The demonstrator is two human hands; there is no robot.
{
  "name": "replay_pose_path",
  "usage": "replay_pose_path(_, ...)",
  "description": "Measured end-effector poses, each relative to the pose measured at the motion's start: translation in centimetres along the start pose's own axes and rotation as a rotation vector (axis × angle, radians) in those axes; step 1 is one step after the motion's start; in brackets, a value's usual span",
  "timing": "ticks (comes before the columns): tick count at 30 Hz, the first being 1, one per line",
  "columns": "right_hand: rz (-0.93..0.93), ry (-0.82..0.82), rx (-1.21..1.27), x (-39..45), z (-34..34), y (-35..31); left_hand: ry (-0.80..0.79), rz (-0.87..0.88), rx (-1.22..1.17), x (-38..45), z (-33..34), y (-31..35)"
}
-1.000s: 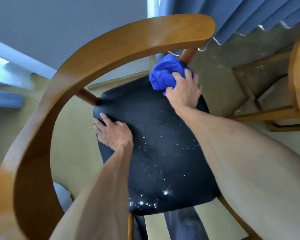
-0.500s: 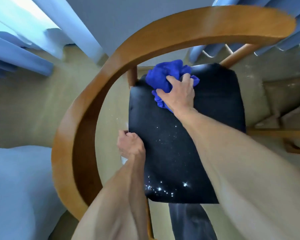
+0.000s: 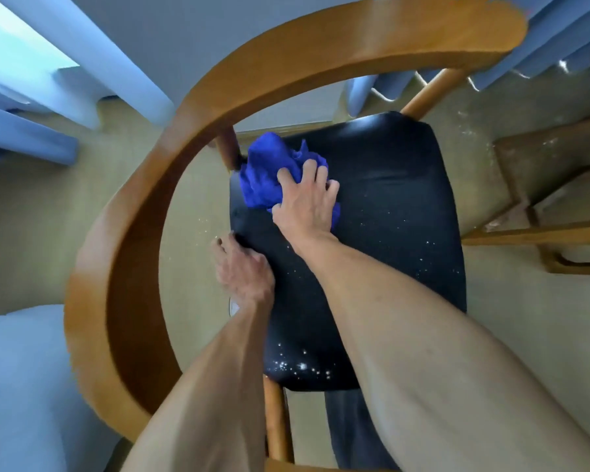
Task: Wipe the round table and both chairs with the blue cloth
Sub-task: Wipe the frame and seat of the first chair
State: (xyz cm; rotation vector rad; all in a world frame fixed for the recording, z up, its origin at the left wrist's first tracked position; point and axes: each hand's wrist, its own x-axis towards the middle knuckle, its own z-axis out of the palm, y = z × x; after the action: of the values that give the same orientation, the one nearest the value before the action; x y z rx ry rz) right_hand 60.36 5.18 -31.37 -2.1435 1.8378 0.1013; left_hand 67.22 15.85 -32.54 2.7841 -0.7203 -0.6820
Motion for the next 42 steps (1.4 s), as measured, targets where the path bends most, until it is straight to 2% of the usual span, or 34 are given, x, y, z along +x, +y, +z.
replay_pose_path(4,0.085,0.101,-0.034,0.4,-1.4,8.3,0.073,0.295,0.049,0.7,1.2,5.6)
replay_pose_path(9,0.277,0.161,0.012,0.2,-2.6,15.0,0.036,0.431,0.102,-0.9,3.4,12.2)
replay_pose_path(12,0.447,0.110,0.064,-0.1,-3.5,18.7,-0.004,0.511,0.148,-2.5,5.1,14.9)
replay_pose_path(16,0.687,-0.057,0.329,0.4,-4.9,23.9,-0.066,0.549,0.191,-5.2,7.1,17.0)
replay_pose_path(19,0.705,-0.178,0.427,1.0,-5.5,25.9,-0.093,0.509,0.206,-6.5,7.7,17.1)
replay_pose_path(23,0.730,-0.081,0.365,0.4,-4.8,23.7,-0.085,0.431,0.186,-6.1,6.1,15.1)
replay_pose_path(28,0.709,0.113,0.273,-1.0,-3.2,20.9,0.031,0.125,0.122,-2.4,2.0,9.1)
replay_pose_path(34,0.585,0.222,0.212,-2.3,-2.1,15.4,0.071,-0.270,-0.003,0.7,-1.0,0.4)
replay_pose_path(37,0.374,0.153,0.198,-3.9,-0.4,8.1,0.076,-0.351,-0.068,-0.3,-1.5,-2.7)
replay_pose_path(42,0.095,-0.054,0.221,-7.4,2.3,-4.5,0.080,-0.317,-0.113,-0.4,-2.4,-6.4)
